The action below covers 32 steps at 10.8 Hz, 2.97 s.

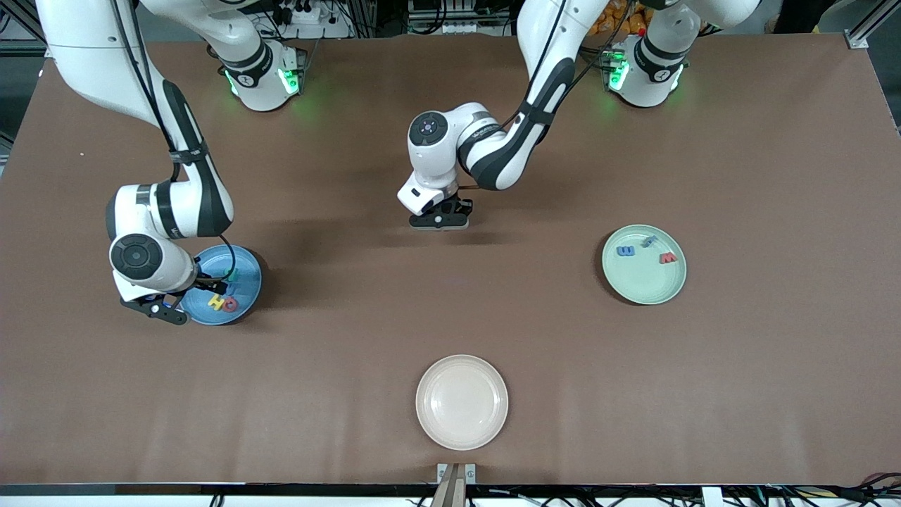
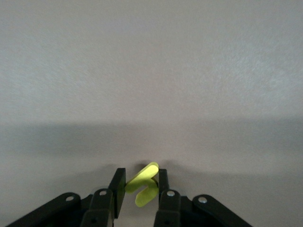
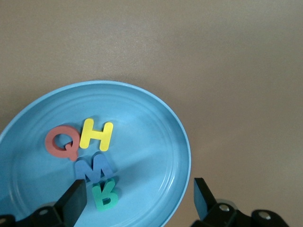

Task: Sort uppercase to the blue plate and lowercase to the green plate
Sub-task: 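Carry the yellow h toward the green plate while the right gripper withdraws, then lower the yellow h onto the green plate and open the left gripper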

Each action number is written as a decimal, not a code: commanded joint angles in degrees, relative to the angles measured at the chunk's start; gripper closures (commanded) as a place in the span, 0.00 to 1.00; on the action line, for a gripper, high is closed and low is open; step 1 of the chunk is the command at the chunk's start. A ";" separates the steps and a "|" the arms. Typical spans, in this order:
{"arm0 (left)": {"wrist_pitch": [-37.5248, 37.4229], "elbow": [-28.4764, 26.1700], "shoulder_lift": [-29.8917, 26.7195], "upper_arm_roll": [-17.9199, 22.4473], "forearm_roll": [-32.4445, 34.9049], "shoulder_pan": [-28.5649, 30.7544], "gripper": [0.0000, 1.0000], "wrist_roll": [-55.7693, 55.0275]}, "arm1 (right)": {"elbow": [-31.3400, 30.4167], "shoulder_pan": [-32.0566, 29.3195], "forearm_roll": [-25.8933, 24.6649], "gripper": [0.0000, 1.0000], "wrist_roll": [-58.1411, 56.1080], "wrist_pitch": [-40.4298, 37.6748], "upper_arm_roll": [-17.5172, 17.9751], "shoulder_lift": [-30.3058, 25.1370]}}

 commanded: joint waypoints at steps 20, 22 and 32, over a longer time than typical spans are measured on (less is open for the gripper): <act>-12.59 -32.15 -23.40 -3.87 -0.38 51.22 0.74 63.49 | 25.86 -10.04 14.11 0.00 -28.28 -33.56 16.50 -26.46; -11.45 -31.54 -23.22 -3.96 -0.56 51.22 0.74 63.75 | 25.86 -10.04 14.28 0.00 -31.18 -38.55 16.50 -26.55; -7.66 -29.42 -21.38 -3.96 -1.08 51.22 0.00 64.55 | 25.77 -12.59 15.87 0.00 -31.28 -38.40 16.32 -26.90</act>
